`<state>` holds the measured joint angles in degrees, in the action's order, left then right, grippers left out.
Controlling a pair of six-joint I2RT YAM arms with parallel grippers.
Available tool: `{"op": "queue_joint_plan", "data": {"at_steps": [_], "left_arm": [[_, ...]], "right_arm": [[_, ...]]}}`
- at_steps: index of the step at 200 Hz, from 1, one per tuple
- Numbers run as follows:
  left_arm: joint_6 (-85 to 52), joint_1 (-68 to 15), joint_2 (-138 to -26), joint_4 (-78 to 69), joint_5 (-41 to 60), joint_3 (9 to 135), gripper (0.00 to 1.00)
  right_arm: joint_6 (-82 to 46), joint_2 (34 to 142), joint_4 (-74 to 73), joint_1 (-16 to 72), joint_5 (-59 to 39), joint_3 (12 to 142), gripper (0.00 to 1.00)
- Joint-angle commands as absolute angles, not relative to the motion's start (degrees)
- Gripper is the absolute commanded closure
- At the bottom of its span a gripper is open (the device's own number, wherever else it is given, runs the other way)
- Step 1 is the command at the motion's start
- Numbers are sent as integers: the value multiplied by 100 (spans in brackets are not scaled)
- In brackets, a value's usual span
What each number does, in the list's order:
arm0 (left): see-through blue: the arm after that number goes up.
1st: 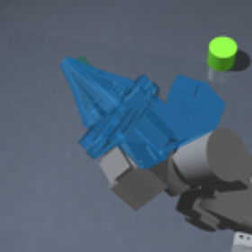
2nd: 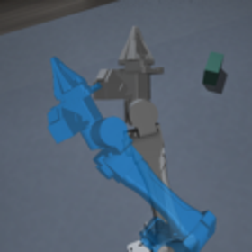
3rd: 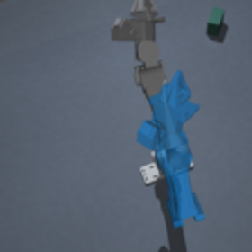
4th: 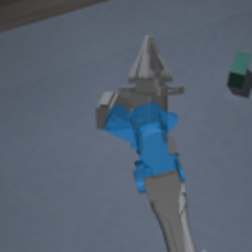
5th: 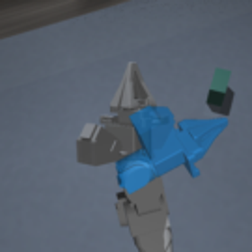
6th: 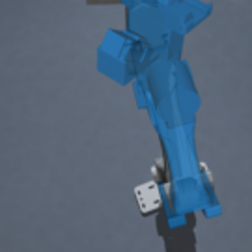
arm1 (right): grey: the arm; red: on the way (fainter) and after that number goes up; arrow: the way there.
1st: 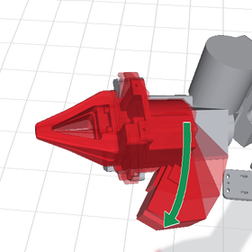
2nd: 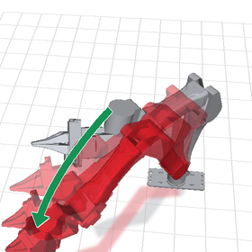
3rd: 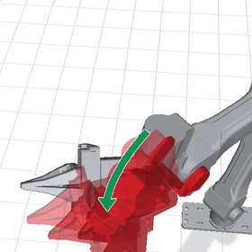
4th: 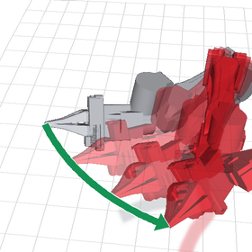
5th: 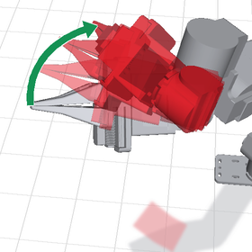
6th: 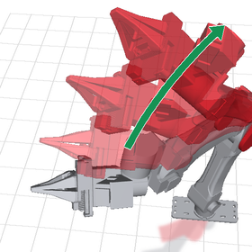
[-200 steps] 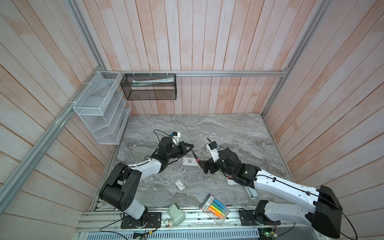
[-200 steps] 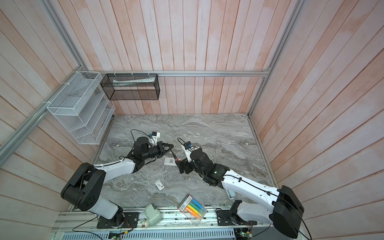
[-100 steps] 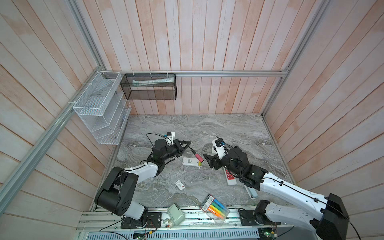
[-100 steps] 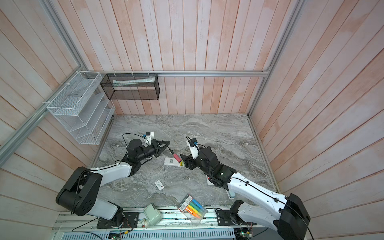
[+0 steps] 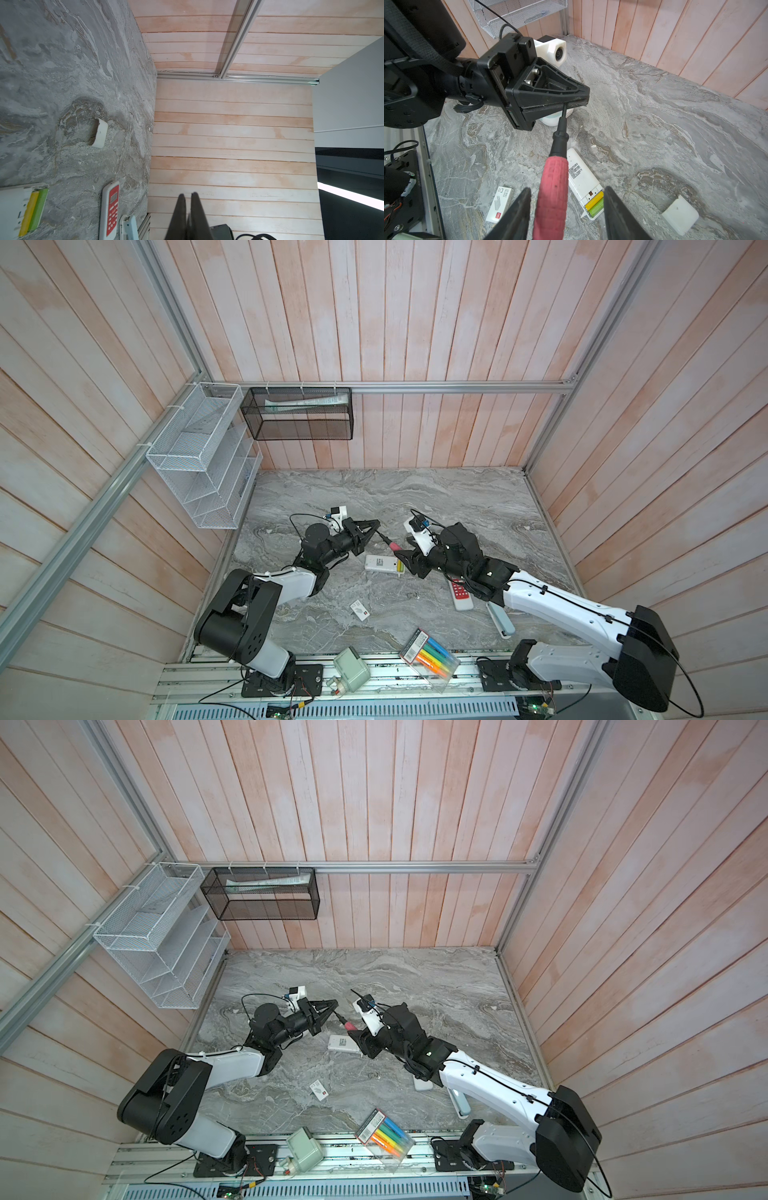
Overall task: Unload the batteries from the remote control
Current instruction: 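Lift the screwdriver with the right gripper and carry it toward the white remote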
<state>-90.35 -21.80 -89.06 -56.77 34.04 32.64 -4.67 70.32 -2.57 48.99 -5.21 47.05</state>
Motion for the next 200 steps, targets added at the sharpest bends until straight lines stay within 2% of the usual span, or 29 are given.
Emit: {"op": "queue_joint_plan", "data": {"at_steps": [1,35,80,116,172,200], "left_arm": [[-9199,-2162,-8960,-6061,3372,3173,100],[-9177,-2162,-8952,-6059,3393,3179,100],[-9115,-2162,-8922,-6039,3391,3146,100],[-9097,-2162,-8914,-6063,3419,3163,100],[-9055,-2162,-8877,-6096,3410,3135,100],[-9004,-2162,-8870,-6061,3401,3139,100]], "right_arm": [[-502,7132,-159,4896,-668,4908,46],[-536,7224,-185,4896,-711,4952,53],[-527,7242,-200,4896,-738,5014,56],[-519,7319,-185,4896,-799,5080,63],[-528,7452,-89,4896,-885,5176,68],[-536,7497,-26,4896,-864,5220,74]]}}
